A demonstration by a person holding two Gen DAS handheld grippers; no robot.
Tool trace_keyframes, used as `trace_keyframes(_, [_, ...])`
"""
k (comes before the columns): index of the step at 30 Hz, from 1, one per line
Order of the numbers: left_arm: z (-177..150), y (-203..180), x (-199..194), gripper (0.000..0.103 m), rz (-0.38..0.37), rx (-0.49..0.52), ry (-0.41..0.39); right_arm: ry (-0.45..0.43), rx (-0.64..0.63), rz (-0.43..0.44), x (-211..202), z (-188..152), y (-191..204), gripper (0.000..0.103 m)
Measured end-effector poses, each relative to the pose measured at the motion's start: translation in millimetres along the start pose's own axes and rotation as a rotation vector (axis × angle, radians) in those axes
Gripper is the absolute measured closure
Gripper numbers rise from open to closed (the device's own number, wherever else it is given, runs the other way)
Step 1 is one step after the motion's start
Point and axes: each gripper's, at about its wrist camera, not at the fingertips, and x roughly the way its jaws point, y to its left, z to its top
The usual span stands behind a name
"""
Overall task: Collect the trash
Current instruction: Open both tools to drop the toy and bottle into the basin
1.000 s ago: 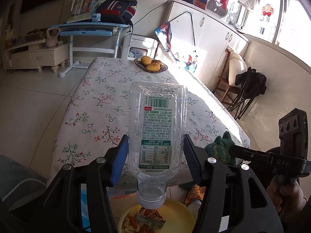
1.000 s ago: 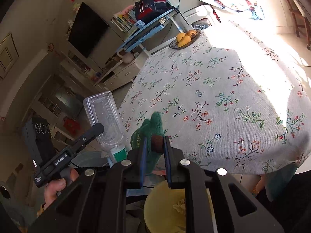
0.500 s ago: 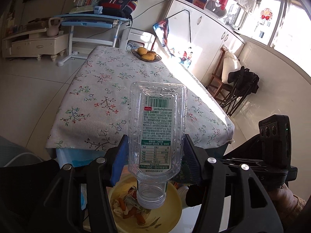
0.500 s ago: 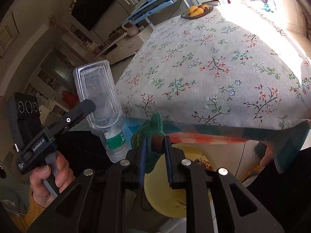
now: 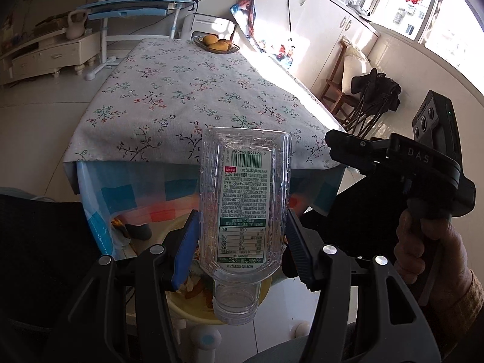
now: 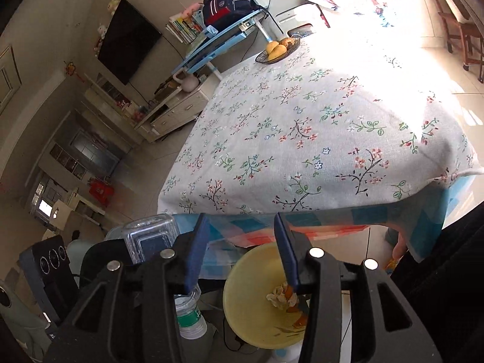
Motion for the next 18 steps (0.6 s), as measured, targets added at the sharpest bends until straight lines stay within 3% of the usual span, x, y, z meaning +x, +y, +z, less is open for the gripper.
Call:
trace_keyframes(3, [-5.4, -0.7, 11.9, 0.048, 0.039, 0.007, 0.075, -0.065, 0.029, -0.017, -12.9, 3.2, -3.5, 0.053])
trace_keyframes(6, [-8.1, -1.8, 12.9, 0.046, 0.064, 0.015, 0.089, -0.103, 0.042, -0.035, -20.2, 3.5, -6.6, 0.049])
trace_keyframes(8, [-8.7, -2.3, 6.3, 0.031, 0.085, 0.017, 0.06, -0.119, 0.026, -0.058, -23.1, 2.6, -3.7, 0.045])
trace_keyframes(14, [-7.2, 0.1, -31.5, 0.009, 0.107, -0.015, -0.111, -0.187, -0.112, -0.164, -34.5, -8.1, 23.6, 0.028])
trace_keyframes(16, [-5.8, 4.3, -44.7, 0.007, 0.104, -0.04, -0.186, -0.229, -0.176, -0.214, -43.0, -14.0, 35.7, 0.021])
trace_keyframes(18, [-0.1, 7.9, -48.5, 0.007, 0.146, -0.07, -0.219, -0.291, -0.255, -0.272, -52.1, -21.7, 47.1, 0.01])
